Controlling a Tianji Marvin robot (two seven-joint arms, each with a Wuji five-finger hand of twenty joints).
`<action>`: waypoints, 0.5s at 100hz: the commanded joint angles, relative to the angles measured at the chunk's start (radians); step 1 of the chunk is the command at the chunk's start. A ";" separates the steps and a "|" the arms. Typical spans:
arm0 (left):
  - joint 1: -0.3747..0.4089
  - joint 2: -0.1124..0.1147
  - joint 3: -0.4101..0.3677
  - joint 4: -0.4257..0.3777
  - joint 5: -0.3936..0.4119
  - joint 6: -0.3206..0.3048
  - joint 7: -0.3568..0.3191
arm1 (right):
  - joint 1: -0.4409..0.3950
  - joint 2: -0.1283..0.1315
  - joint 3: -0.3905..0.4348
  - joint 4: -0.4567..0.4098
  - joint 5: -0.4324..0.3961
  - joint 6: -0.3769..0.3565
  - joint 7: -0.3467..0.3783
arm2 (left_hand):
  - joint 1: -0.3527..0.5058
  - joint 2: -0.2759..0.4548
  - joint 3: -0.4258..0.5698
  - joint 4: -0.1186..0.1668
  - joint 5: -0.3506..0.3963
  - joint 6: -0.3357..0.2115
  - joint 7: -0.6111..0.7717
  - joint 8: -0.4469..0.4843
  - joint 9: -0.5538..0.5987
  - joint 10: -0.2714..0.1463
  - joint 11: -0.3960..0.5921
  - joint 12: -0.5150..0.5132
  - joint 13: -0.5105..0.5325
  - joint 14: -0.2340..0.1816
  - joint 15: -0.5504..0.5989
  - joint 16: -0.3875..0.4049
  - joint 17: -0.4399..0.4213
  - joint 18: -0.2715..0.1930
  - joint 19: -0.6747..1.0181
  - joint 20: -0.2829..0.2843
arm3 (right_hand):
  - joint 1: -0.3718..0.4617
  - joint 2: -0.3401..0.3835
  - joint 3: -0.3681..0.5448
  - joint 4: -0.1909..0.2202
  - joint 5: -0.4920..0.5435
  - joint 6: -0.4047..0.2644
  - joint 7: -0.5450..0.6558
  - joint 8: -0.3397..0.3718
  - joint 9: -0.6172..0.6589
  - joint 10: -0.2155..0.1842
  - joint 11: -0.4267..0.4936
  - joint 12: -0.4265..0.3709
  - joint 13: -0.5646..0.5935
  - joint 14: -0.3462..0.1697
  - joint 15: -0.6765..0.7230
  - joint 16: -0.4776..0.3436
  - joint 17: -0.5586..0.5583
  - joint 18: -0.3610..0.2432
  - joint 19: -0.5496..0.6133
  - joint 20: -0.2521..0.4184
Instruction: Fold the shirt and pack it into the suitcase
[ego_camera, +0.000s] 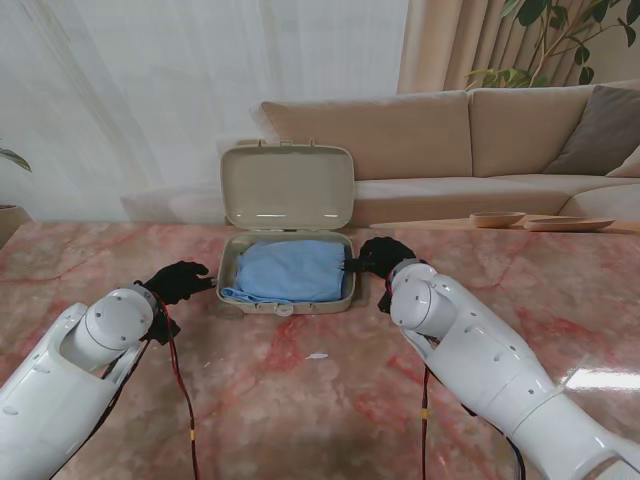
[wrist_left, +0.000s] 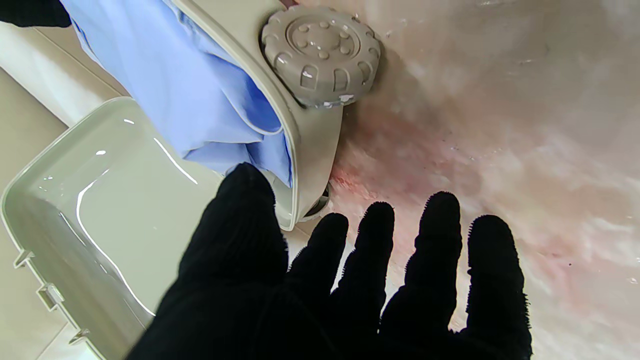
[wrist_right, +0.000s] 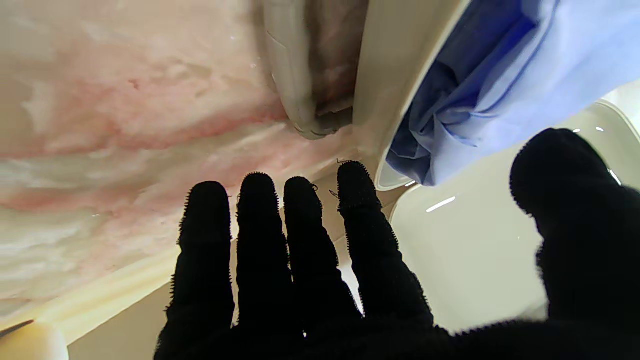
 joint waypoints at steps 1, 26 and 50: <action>-0.003 -0.006 0.008 0.010 -0.007 0.002 -0.005 | -0.004 0.000 -0.003 0.018 0.013 0.000 0.020 | -0.004 0.043 -0.037 0.009 -0.009 0.011 -0.018 -0.003 0.011 0.011 0.001 0.010 0.010 0.035 0.045 0.017 -0.010 0.031 0.031 0.024 | -0.035 0.015 -0.021 0.046 0.034 -0.002 -0.014 -0.009 -0.010 0.006 -0.009 -0.019 0.009 0.009 0.005 -0.017 -0.013 -0.002 0.027 -0.006; -0.020 -0.004 0.031 0.031 -0.020 -0.010 -0.021 | 0.007 -0.004 -0.021 0.049 0.027 -0.016 0.026 | 0.004 0.046 -0.036 0.010 0.002 -0.003 -0.011 0.004 0.012 0.006 0.001 0.009 0.007 0.034 0.043 0.017 -0.014 0.030 0.029 0.024 | -0.016 0.034 -0.033 0.049 0.040 0.001 -0.014 -0.006 -0.014 0.010 -0.014 -0.021 0.003 0.013 0.004 -0.018 -0.017 0.004 0.029 -0.005; -0.040 -0.004 0.060 0.060 -0.042 -0.025 -0.036 | 0.015 -0.008 -0.043 0.073 0.039 -0.054 0.028 | 0.004 0.048 -0.037 0.010 0.002 -0.009 -0.005 0.008 0.012 0.006 -0.002 0.008 0.007 0.034 0.043 0.017 -0.015 0.030 0.029 0.024 | -0.002 0.049 -0.040 0.051 0.046 -0.015 -0.008 0.000 -0.014 0.005 -0.015 -0.021 0.005 0.008 0.001 -0.020 -0.018 0.004 0.028 -0.005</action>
